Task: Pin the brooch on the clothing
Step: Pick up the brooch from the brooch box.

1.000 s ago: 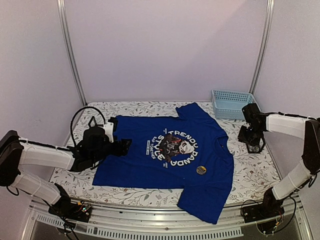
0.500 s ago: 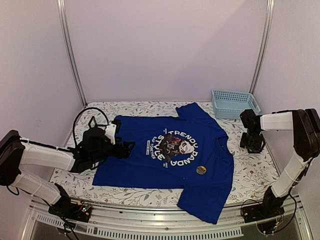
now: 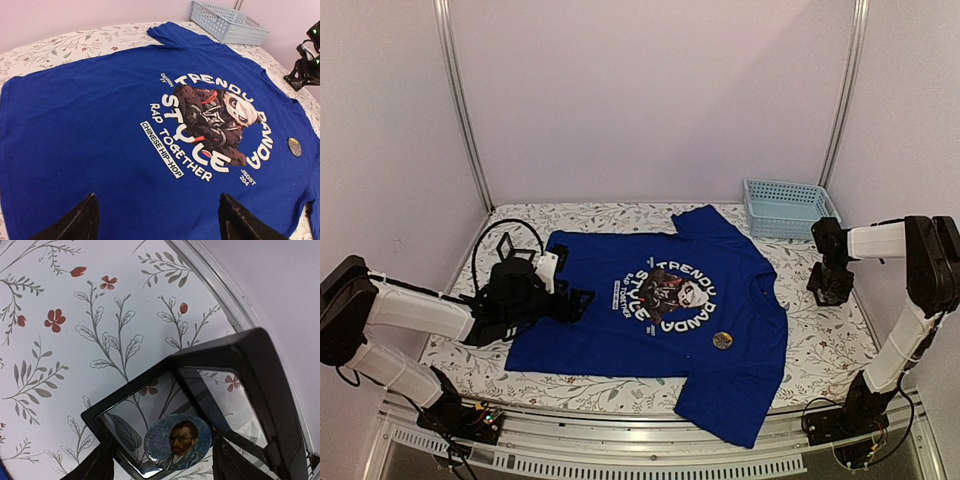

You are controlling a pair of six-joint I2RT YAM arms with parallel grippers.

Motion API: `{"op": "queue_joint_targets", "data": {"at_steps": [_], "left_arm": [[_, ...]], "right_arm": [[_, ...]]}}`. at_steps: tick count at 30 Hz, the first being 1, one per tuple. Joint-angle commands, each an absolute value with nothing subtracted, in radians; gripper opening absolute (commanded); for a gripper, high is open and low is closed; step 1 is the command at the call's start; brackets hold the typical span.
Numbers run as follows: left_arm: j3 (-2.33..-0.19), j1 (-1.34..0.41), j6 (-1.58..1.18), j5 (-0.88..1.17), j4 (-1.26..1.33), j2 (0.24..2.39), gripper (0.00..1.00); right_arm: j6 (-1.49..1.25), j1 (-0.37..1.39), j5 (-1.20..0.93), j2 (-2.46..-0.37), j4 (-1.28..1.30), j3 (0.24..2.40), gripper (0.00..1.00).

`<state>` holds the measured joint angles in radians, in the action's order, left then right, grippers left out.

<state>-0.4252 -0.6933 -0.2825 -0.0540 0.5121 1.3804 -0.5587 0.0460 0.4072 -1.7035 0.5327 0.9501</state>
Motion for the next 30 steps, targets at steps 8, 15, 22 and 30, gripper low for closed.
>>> {"op": "queue_joint_targets", "data": {"at_steps": [8,15,22,30], "left_arm": [[-0.434,-0.686,-0.273,-0.02,0.539,1.385,0.81],[-0.433,-0.687,-0.272,-0.02,0.537,1.385,0.81],[-0.438,-0.686,-0.272,-0.021,0.534,1.39,0.81],[-0.44,-0.686,-0.273,-0.011,0.536,1.396,0.81]], "right_arm": [[-0.527,0.02,0.312,-1.741,0.484,0.961,0.67],[-0.461,0.02,0.189,-1.715,0.413,0.925,0.61],[-0.43,0.02,0.243,-1.703,0.443,0.934,0.58],[-0.416,0.023,0.309,-1.687,0.422,0.965,0.47]]}}
